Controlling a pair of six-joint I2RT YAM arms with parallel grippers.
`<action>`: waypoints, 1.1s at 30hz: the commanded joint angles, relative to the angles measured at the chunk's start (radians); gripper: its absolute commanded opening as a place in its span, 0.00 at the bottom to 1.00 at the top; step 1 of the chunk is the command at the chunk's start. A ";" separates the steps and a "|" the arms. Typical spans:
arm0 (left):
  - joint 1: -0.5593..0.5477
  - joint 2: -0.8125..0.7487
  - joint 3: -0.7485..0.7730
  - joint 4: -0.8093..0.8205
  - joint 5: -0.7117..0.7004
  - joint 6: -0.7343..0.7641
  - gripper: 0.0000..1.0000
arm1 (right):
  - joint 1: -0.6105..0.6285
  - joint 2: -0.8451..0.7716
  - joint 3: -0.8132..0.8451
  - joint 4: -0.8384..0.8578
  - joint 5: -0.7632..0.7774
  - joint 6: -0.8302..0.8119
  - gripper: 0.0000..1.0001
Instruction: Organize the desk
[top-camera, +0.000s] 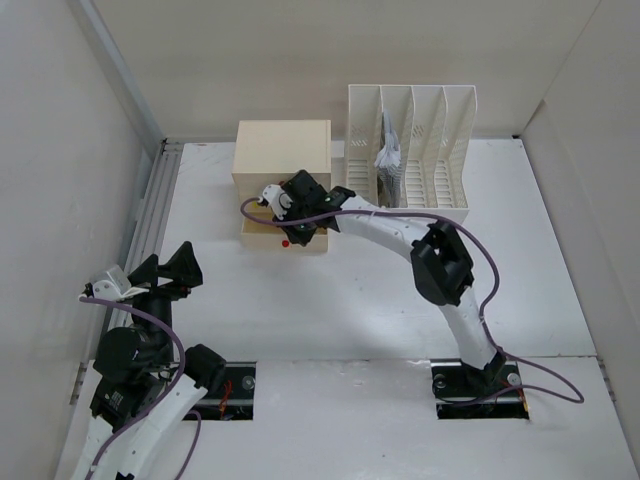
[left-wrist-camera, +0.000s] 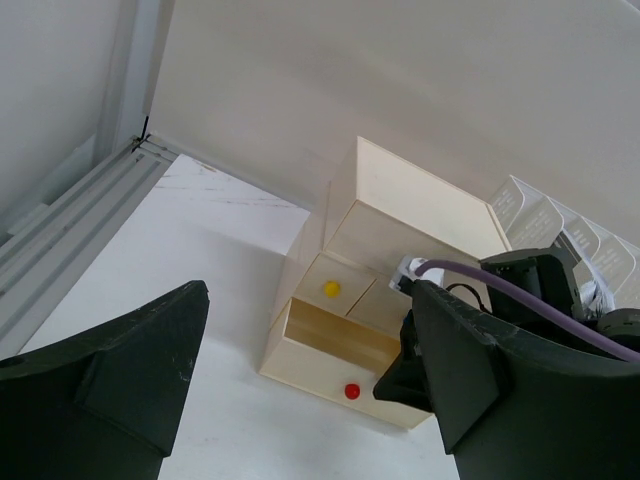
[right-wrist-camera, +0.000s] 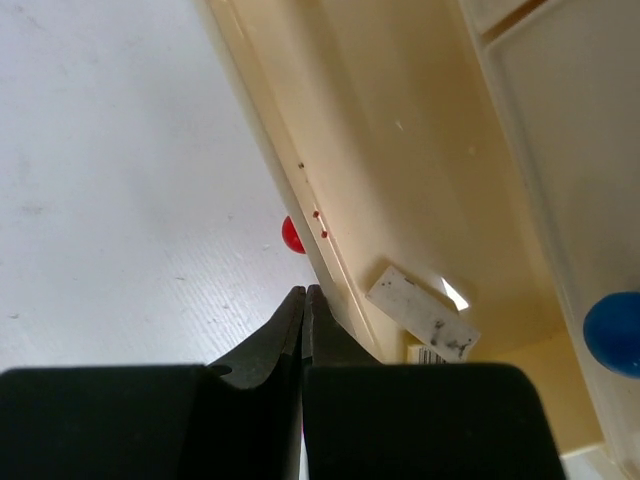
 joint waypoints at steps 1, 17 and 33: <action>0.001 -0.028 -0.002 0.046 0.004 0.017 0.80 | 0.019 0.013 0.036 0.011 0.133 0.007 0.00; 0.001 -0.028 -0.002 0.046 0.004 0.017 0.80 | 0.130 0.036 -0.245 0.628 1.047 -0.302 0.00; 0.001 -0.028 -0.002 0.046 0.013 0.017 0.80 | 0.142 0.047 -0.408 1.067 1.148 -0.582 0.00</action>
